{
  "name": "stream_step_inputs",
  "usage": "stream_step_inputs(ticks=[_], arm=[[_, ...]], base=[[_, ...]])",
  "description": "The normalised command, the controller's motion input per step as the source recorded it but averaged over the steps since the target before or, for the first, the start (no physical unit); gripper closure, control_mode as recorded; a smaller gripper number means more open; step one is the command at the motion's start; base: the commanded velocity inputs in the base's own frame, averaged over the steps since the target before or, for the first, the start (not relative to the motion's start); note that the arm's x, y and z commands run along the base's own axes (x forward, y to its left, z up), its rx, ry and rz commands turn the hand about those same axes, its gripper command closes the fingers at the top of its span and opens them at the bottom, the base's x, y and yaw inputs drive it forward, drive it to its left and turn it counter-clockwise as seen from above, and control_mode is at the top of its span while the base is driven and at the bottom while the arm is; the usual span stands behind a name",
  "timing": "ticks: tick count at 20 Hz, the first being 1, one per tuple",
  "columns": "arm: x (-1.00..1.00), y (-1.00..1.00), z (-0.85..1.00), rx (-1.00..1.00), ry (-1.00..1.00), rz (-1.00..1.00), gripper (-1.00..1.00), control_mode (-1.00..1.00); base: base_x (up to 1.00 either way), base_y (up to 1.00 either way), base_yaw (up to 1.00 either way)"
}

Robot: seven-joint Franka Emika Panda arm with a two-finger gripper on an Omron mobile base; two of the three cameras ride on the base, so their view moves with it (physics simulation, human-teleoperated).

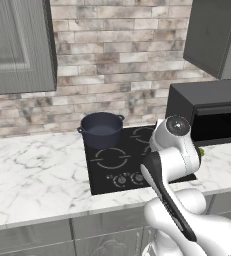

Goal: Turn on the burner for the pot on the stove. Wait thirty seconds for the pot to heat up. Then add the broccoli to the pot.

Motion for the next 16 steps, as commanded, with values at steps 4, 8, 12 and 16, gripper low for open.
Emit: stream_step_inputs(ticks=[4,8,12,16], arm=[[0.00,0.00,0.00,0.00,0.00,0.00,-1.00,-1.00],[0.00,0.00,0.00,0.00,0.00,0.00,-1.00,-1.00],[0.00,0.00,0.00,0.00,0.00,0.00,-1.00,-1.00],[0.00,0.00,0.00,0.00,0.00,0.00,-1.00,-1.00]], base=[[0.00,0.00,0.00],[0.00,0.00,0.00],[0.00,0.00,0.00],[0.00,0.00,0.00]])
